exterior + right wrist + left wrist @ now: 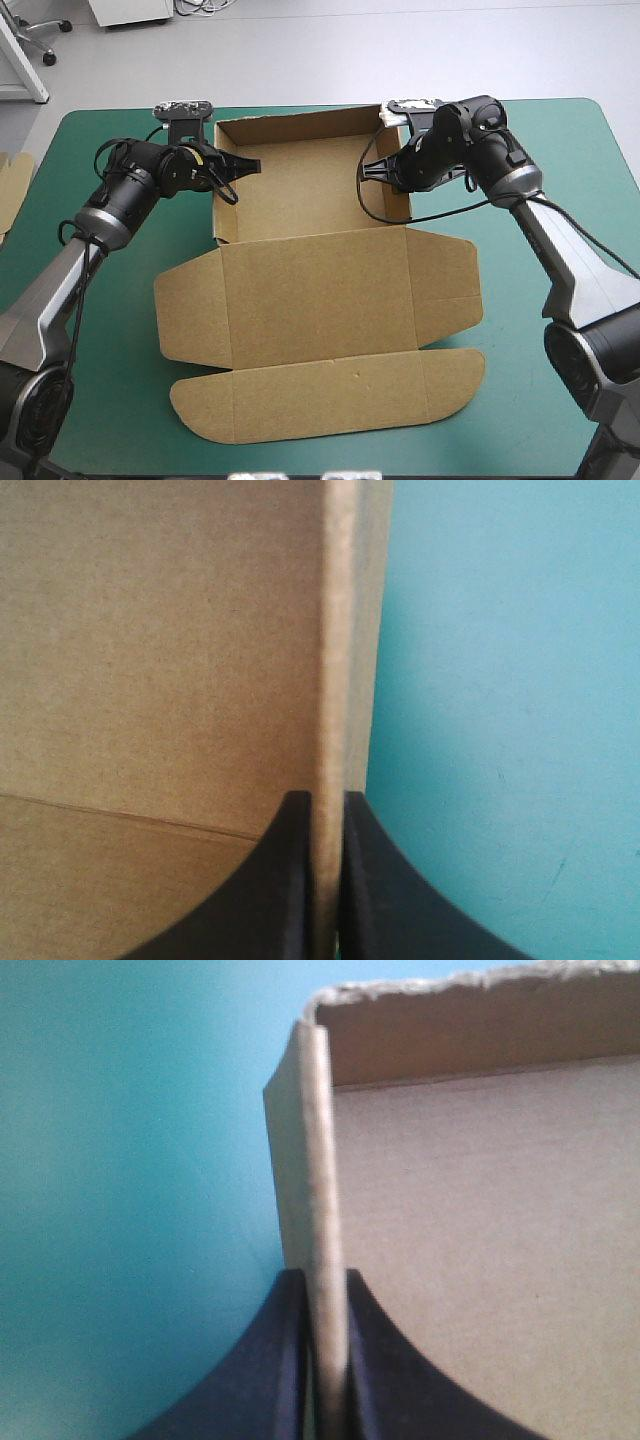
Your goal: Fold the box
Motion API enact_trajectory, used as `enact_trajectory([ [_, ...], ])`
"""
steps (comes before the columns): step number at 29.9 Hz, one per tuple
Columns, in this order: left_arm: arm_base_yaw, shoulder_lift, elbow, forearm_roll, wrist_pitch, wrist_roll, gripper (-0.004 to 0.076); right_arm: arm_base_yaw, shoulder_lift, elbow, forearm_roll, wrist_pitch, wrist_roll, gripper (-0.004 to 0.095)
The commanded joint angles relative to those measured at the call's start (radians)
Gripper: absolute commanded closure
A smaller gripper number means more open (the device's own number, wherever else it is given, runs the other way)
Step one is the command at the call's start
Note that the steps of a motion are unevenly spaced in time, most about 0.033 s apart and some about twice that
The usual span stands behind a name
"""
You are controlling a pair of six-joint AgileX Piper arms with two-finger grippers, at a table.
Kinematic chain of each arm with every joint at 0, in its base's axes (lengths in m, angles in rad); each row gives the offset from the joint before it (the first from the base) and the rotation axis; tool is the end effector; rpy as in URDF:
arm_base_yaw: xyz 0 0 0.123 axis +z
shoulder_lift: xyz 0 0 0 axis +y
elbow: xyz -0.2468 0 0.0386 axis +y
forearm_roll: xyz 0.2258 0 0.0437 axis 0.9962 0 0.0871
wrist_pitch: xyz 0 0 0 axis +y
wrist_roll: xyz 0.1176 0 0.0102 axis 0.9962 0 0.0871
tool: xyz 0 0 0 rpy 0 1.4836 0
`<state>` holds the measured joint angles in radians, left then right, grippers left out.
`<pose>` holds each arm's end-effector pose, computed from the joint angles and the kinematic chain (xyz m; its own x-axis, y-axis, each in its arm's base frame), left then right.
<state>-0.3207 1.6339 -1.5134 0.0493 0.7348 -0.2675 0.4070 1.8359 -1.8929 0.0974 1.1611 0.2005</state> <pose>0.3508 -0.1124 0.3011 -0.7084 -0.0057 -0.7058 0.1339 0.9807 -0.1424 0.3510 0.1628 0.3076 -0.8617 -0.1142 -0.4945 -0.2400 0.9502 0.1987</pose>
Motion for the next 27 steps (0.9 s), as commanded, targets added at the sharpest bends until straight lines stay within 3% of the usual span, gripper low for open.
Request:
enact_trajectory([
  [1, -0.006, -0.029, -0.034, -0.042, -0.022, 0.000, 0.0738, 0.000, -0.050, -0.029, 0.059, -0.067, -0.011, 0.0938],
  [9, -0.006, -0.034, -0.034, 0.134, 0.023, -0.028, 0.0738, 0.000, -0.050, -0.029, 0.029, -0.060, 0.001, 0.0938],
  [20, -0.006, -0.036, -0.092, 0.141, 0.046, -0.024, 0.0738, 0.000, -0.031, -0.029, -0.051, 0.079, 0.024, 0.0938],
  [27, -0.006, 0.006, -0.096, 0.137, 0.220, 0.021, 0.0738, 0.000, -0.031, -0.029, -0.056, 0.086, 0.038, 0.0938],
])
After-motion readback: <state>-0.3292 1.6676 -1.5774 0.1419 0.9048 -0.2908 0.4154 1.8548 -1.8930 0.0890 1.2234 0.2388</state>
